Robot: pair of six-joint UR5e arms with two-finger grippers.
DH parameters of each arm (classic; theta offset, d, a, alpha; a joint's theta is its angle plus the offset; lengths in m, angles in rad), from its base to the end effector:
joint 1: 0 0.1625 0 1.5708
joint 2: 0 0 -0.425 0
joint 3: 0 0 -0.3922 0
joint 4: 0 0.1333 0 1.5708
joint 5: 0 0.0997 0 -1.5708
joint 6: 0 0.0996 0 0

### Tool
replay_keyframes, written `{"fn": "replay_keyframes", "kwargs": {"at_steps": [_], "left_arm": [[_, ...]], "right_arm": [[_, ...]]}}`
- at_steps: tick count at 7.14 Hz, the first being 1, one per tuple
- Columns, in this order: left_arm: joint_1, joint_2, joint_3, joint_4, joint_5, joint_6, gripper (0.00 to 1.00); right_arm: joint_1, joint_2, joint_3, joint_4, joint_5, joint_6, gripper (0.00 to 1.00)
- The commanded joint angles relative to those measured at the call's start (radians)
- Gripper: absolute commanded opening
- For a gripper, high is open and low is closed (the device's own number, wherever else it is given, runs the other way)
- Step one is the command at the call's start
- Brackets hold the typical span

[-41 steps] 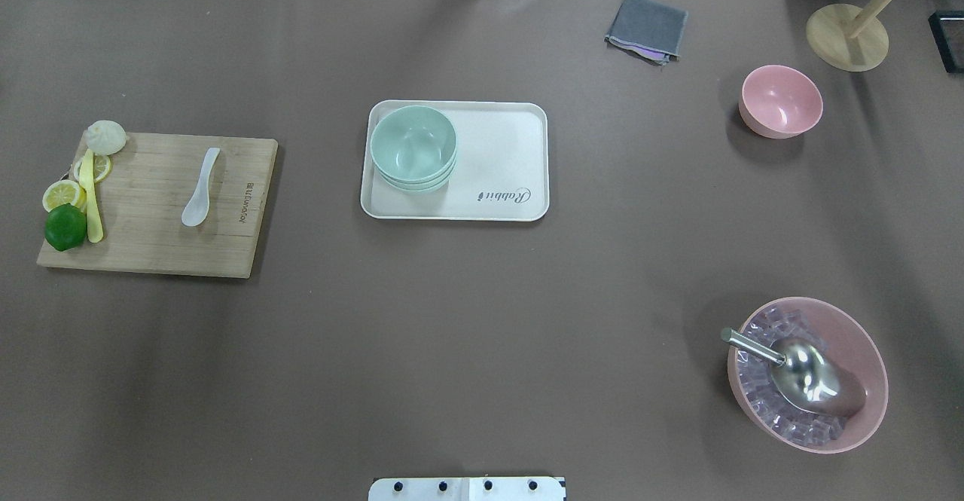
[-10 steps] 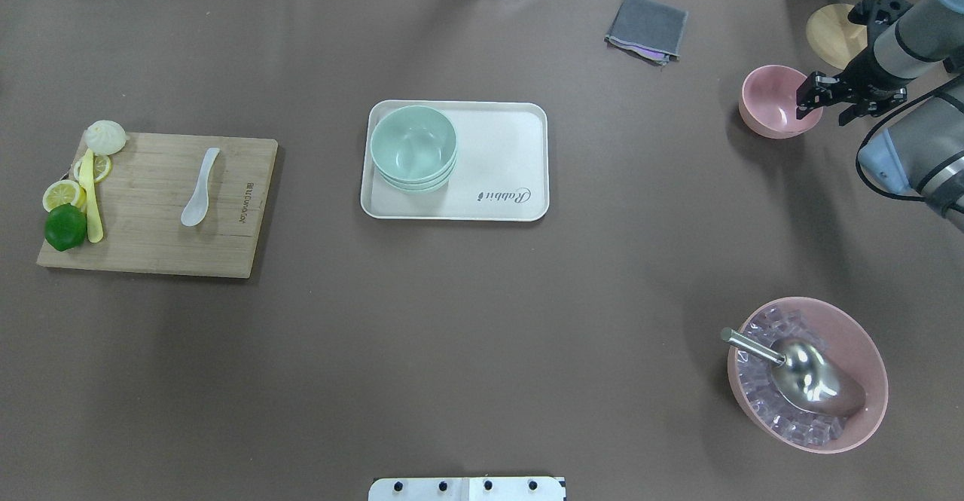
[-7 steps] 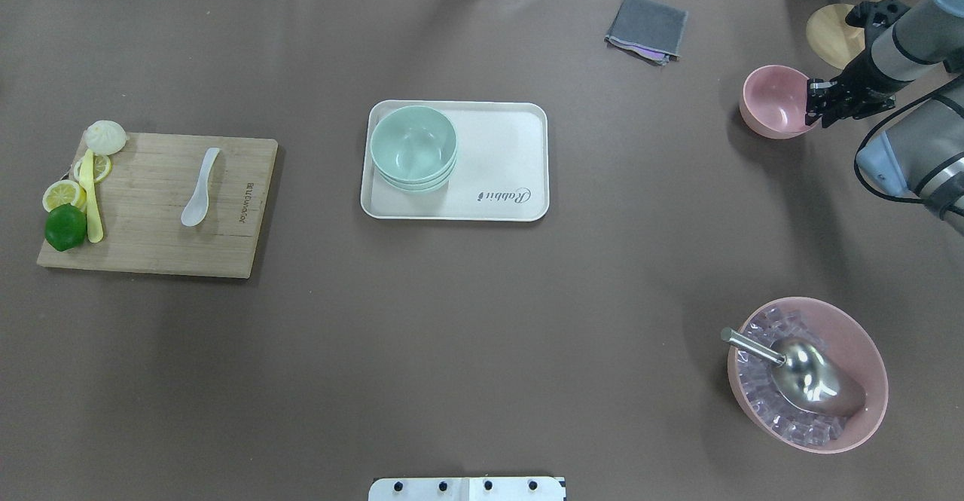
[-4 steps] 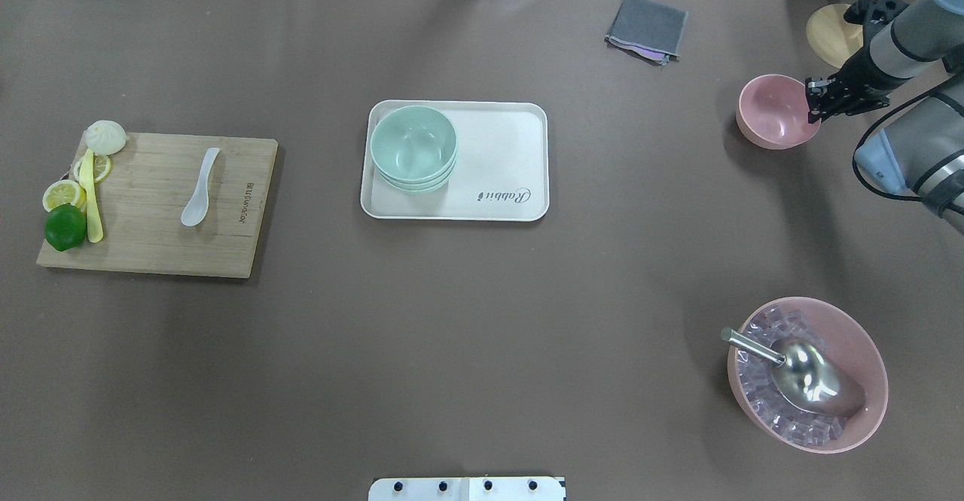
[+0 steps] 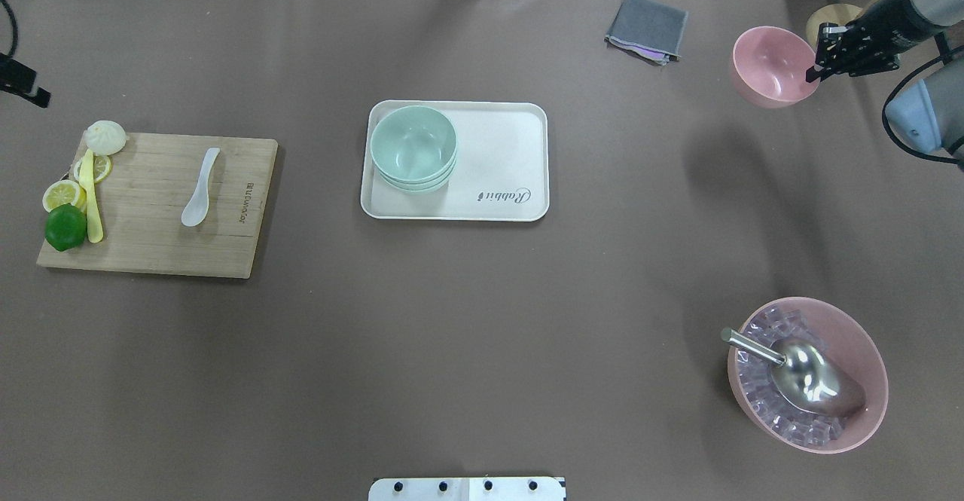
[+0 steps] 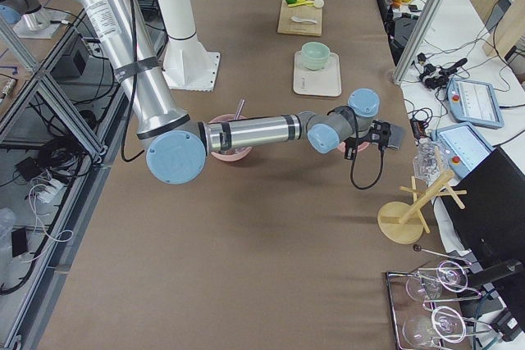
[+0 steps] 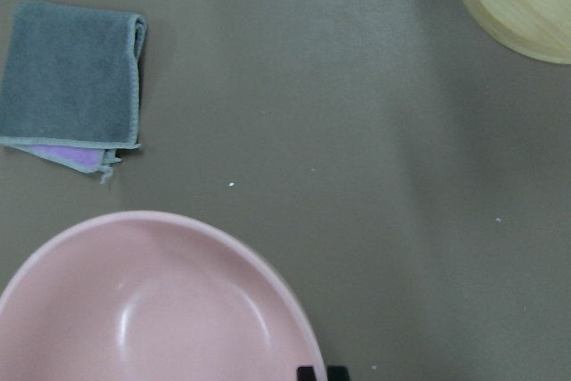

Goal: Stack pink bowl on green and place spoon
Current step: 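Lift the pink bowl with the right gripper while the left gripper reaches the white spoon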

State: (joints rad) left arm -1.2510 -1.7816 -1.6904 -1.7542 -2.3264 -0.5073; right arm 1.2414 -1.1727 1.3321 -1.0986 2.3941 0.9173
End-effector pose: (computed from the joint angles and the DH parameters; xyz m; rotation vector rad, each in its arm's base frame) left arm 0.1214 -0.5733 0.4650 0.1506 0.8713 0.0189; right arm -0.1605 -0.6558 0.4878 0.0190 -0.9934 0.2791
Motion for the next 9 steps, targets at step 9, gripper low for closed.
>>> {"fn": "replay_keyframes", "kwargs": {"at_steps": [9], "left_arm": [[0.341, -0.170, 0.241, -0.209, 0.220, -0.359, 0.92]], "right_arm": [[-0.117, 0.082, 0.153, 0.005, -0.018, 0.351, 0.00]]}}
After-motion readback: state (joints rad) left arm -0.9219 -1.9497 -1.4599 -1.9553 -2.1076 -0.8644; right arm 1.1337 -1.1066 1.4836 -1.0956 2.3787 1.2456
